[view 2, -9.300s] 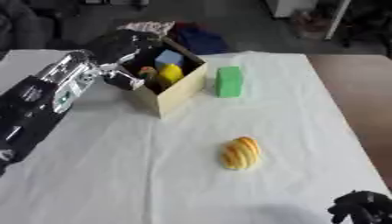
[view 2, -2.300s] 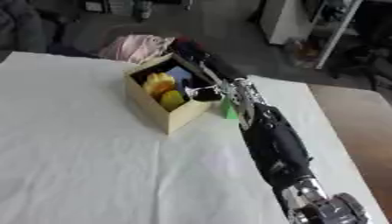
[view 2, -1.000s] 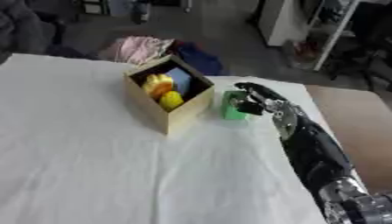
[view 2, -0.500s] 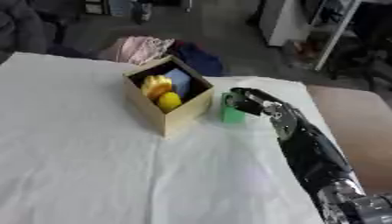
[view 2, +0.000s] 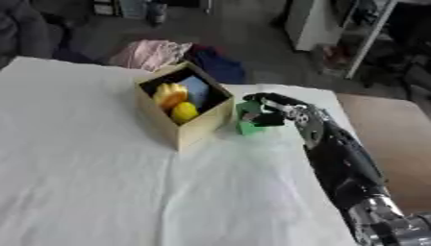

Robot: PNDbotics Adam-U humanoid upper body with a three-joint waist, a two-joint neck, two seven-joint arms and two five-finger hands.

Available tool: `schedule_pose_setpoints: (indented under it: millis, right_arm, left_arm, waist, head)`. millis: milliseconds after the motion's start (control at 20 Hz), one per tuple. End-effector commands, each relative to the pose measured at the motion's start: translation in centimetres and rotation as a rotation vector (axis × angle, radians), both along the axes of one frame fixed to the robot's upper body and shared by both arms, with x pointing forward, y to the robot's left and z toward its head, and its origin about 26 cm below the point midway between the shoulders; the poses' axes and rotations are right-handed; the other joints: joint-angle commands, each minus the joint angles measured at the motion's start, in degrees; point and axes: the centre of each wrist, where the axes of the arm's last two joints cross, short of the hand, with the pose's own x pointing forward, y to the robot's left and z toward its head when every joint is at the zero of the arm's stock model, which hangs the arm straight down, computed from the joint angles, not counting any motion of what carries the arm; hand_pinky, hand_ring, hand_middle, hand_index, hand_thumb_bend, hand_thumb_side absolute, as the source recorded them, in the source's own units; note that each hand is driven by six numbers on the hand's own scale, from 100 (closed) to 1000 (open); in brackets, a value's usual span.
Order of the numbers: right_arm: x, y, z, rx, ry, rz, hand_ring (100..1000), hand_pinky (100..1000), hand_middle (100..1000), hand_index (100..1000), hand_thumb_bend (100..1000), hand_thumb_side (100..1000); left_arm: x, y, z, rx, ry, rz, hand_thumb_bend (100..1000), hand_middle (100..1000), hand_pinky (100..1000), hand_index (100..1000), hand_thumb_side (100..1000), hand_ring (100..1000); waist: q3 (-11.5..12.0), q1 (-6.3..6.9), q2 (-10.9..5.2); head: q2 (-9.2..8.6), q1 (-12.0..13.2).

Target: Pick up objects on the table and place them in the box.

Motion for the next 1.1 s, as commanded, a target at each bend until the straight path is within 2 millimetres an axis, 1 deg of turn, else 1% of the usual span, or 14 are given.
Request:
schedule_pose_setpoints:
  millis: [50, 100, 150, 250, 300, 350, 500, 550, 650, 700, 750, 900, 950, 1100]
  right_arm:
    - [0.0, -0.4, 1.1, -0.092, -0.020, 0.008, 878, 867, 921, 1000, 100, 380]
    - [0.0, -0.5, 0.9, -0.101, -0.018, 0.007, 862, 854, 906, 994, 100, 326]
    - [-0.1, -0.5, 0.7, -0.104, -0.018, 0.005, 800, 798, 853, 974, 100, 250]
    - [-0.1, -0.7, 0.7, -0.087, -0.050, -0.008, 670, 674, 743, 918, 100, 231]
    - [-0.2, -0.8, 0.8, -0.071, -0.076, -0.018, 635, 643, 717, 904, 100, 225]
    - [-0.2, -0.8, 0.9, -0.054, -0.110, -0.028, 537, 542, 623, 846, 100, 209]
    - [-0.3, -0.9, 1.4, 0.001, -0.214, -0.040, 452, 443, 528, 782, 100, 188]
    - [-0.3, -0.9, 1.6, 0.016, -0.243, -0.040, 393, 379, 478, 745, 100, 175]
    - [-0.3, -0.9, 1.9, 0.044, -0.297, -0.038, 341, 321, 435, 714, 100, 163]
    - [-0.3, -0.9, 2.1, 0.057, -0.320, -0.038, 326, 305, 422, 705, 100, 159]
    - [-0.3, -0.9, 2.2, 0.068, -0.339, -0.038, 293, 268, 394, 691, 100, 154]
    - [-0.3, -0.9, 2.4, 0.097, -0.380, -0.037, 250, 222, 365, 670, 100, 147]
    - [-0.3, -0.9, 2.5, 0.105, -0.389, -0.036, 248, 220, 365, 668, 100, 148]
    - [-0.3, -1.0, 2.5, 0.105, -0.377, -0.034, 300, 279, 425, 708, 100, 165]
  left_arm:
    - [-0.1, 0.2, 0.7, 0.004, -0.024, 0.005, 100, 609, 766, 829, 557, 664]
    - [-0.1, 0.2, 0.7, 0.004, -0.024, 0.005, 100, 609, 766, 829, 557, 664]
    - [-0.1, 0.2, 0.7, 0.004, -0.024, 0.005, 100, 609, 766, 829, 557, 664]
    - [-0.2, 0.3, 0.7, 0.004, -0.023, 0.007, 100, 609, 767, 829, 557, 664]
    - [-0.2, 0.3, 0.7, 0.004, -0.023, 0.007, 100, 609, 767, 829, 557, 664]
    - [-0.2, 0.3, 0.7, 0.003, -0.023, 0.008, 100, 609, 767, 829, 557, 664]
    - [-0.2, 0.3, 0.6, 0.002, -0.021, 0.009, 100, 609, 767, 829, 557, 663]
    - [-0.2, 0.3, 0.6, 0.001, -0.020, 0.009, 100, 609, 767, 830, 557, 664]
    - [-0.2, 0.3, 0.6, 0.001, -0.020, 0.009, 100, 609, 768, 830, 556, 664]
    - [-0.2, 0.4, 0.6, 0.001, -0.021, 0.010, 100, 610, 768, 830, 556, 664]
    - [-0.2, 0.4, 0.6, 0.000, -0.021, 0.010, 100, 610, 768, 830, 556, 664]
    - [-0.2, 0.4, 0.6, -0.001, -0.020, 0.010, 100, 610, 769, 830, 556, 665]
    - [-0.2, 0.4, 0.6, -0.002, -0.020, 0.010, 100, 610, 769, 830, 556, 665]
    - [-0.2, 0.4, 0.6, -0.002, -0.018, 0.010, 100, 610, 769, 830, 556, 666]
  waist:
    - [-0.1, -0.04, -1.43]
    - [-0.1, -0.03, -1.42]
    - [-0.1, -0.02, -1.42]
    - [-0.2, 0.02, -1.42]
    - [-0.3, 0.03, -1.43]
    - [-0.4, 0.04, -1.45]
    - [-0.6, 0.09, -1.51]
    - [-0.7, 0.11, -1.53]
    - [-0.8, 0.18, -1.55]
    - [-0.8, 0.22, -1.56]
    - [-0.9, 0.25, -1.57]
    - [-1.0, 0.30, -1.62]
    - [-1.0, 0.31, -1.64]
    - [-1.1, 0.30, -1.71]
  head:
    - [-0.50, 0.1]
    - [-0.54, 0.1]
    - [-0.56, 0.1]
    - [-0.57, 0.2]
    - [-0.59, 0.3]
    - [-0.60, 0.3]
    - [-0.62, 0.4]
    - [-0.62, 0.5]
    - [-0.67, 0.5]
    - [-0.70, 0.5]
    - [-0.72, 0.6]
    - [-0.78, 0.6]
    - [-0.81, 0.6]
    - [-0.77, 0.7]
